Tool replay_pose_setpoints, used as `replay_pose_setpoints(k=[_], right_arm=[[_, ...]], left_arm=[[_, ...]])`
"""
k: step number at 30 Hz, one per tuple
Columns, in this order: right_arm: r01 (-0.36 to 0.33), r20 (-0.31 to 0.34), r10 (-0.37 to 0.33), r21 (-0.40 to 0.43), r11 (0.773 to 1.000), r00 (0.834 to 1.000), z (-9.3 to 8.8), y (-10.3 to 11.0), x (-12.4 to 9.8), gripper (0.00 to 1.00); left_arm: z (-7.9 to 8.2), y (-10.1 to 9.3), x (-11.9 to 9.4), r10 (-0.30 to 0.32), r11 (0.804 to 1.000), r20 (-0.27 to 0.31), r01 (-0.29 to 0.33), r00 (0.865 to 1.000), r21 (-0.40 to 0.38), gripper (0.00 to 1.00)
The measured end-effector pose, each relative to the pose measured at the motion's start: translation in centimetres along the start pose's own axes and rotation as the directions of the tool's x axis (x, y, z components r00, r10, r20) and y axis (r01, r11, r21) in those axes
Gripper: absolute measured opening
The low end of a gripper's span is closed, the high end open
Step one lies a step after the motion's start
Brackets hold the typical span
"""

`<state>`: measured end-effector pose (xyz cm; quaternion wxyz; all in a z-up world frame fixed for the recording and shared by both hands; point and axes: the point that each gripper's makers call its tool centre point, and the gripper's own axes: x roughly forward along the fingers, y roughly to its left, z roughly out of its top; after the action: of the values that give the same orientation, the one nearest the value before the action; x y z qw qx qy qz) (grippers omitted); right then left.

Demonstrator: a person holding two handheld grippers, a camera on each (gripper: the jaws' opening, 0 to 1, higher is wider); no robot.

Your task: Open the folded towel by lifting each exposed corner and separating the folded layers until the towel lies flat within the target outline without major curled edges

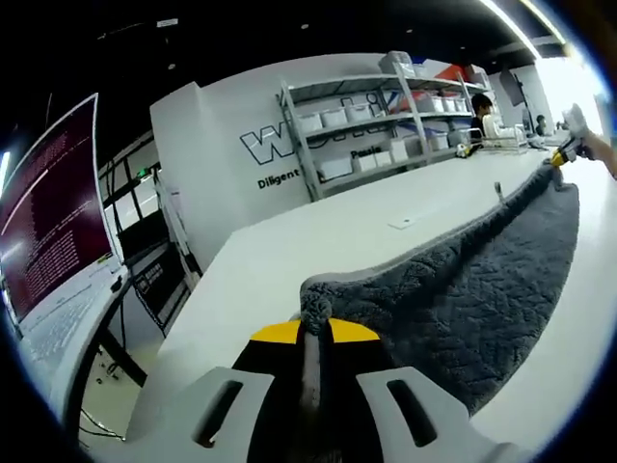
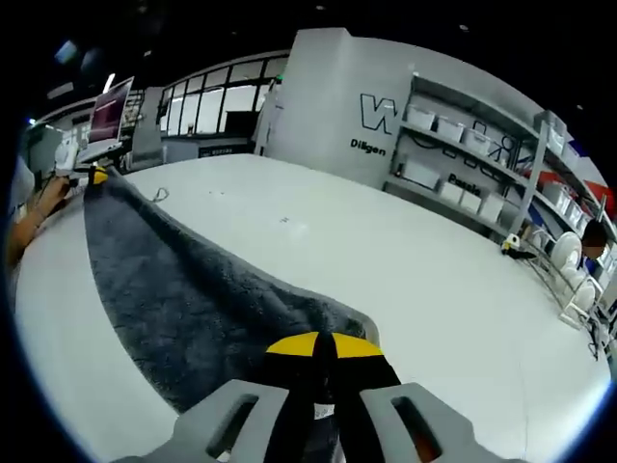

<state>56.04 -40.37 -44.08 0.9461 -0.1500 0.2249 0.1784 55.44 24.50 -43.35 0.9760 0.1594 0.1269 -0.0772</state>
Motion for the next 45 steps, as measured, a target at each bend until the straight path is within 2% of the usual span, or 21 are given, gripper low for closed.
replay_pose_setpoints(k=[3, 8, 13, 19, 32, 39, 45], right_arm=[[-0.003, 0.013, 0.003, 0.006, 1.000, 1.000, -0.1, 0.2, -0.7, 0.00], [-0.010, 0.008, 0.010, 0.005, 1.000, 1.000, -0.7, 0.9, -1.5, 0.00], [-0.030, -0.007, 0.030, 0.015, 0.999, 1.000, -2.0, 1.7, -3.0, 0.00], [-0.035, -0.026, 0.035, 0.019, 0.999, 0.999, -3.7, 2.7, -4.8, 0.00], [-0.029, -0.002, 0.029, 0.015, 0.999, 1.000, -4.1, 3.6, -8.3, 0.00], [-0.036, -0.012, 0.036, 0.022, 0.999, 0.999, -5.1, 4.3, -9.9, 0.00], [-0.061, -0.054, 0.063, 0.025, 0.998, 0.997, -6.7, 5.4, -11.8, 0.00]], left_arm=[[0.1, 0.2, -1.0, 0.030, 0.999, 0.025, -0.030, 0.999, 0.012, 0.08], [0.2, -0.1, -2.6, 0.040, 0.999, 0.042, -0.040, 0.998, 0.001, 0.08], [0.2, -0.5, -4.2, 0.039, 0.999, 0.054, -0.038, 0.998, -0.011, 0.08], [-0.5, -1.1, -6.0, 0.029, 1.000, 0.048, -0.028, 0.998, -0.006, 0.08], [0.1, -1.3, -9.5, 0.024, 1.000, 0.083, -0.024, 0.996, 0.003, 0.08], [-0.8, -1.2, -12.0, 0.018, 0.999, 0.087, -0.016, 0.996, -0.028, 0.08], [-2.2, -2.5, -13.7, -0.031, 0.999, 0.070, 0.032, 0.997, -0.020, 0.08]])
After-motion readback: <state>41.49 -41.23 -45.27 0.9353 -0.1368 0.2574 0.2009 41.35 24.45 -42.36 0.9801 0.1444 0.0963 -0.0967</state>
